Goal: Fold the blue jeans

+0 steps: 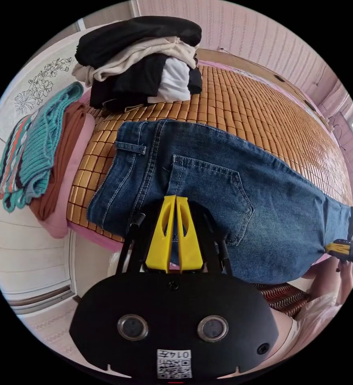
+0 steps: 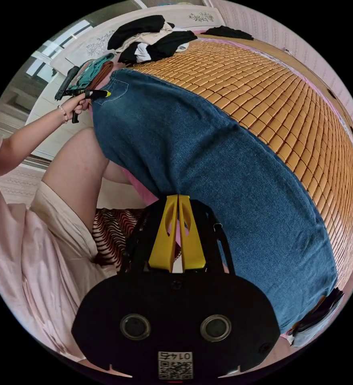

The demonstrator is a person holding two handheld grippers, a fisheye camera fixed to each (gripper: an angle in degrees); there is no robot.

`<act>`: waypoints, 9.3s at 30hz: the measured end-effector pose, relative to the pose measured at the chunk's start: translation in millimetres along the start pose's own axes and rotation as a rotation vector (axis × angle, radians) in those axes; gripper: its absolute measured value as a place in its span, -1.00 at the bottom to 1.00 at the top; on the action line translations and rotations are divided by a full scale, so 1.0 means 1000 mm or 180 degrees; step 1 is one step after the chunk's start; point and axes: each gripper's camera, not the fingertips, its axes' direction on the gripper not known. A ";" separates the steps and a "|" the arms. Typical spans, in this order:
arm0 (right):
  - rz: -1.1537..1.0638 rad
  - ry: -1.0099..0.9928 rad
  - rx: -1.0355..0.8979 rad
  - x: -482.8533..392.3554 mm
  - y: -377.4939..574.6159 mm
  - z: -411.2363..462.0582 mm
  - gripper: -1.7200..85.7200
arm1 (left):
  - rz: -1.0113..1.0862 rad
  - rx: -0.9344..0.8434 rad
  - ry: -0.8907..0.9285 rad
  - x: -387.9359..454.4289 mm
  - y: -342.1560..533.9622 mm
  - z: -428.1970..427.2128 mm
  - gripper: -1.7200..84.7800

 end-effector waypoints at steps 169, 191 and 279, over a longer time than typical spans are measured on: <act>-0.1455 -0.0704 0.1102 -0.133 -0.159 0.052 -0.85 | 0.0683 0.0755 0.0655 0.036 -0.009 -0.178 -0.98; -0.0682 0.0643 -0.0086 0.014 -0.163 0.141 -0.97 | 0.2173 0.0119 0.1399 0.249 0.092 -0.066 -0.98; 0.0595 -0.0248 0.1204 0.180 0.147 -0.204 -0.82 | 0.0532 0.0051 0.2064 0.270 -0.106 0.143 -0.68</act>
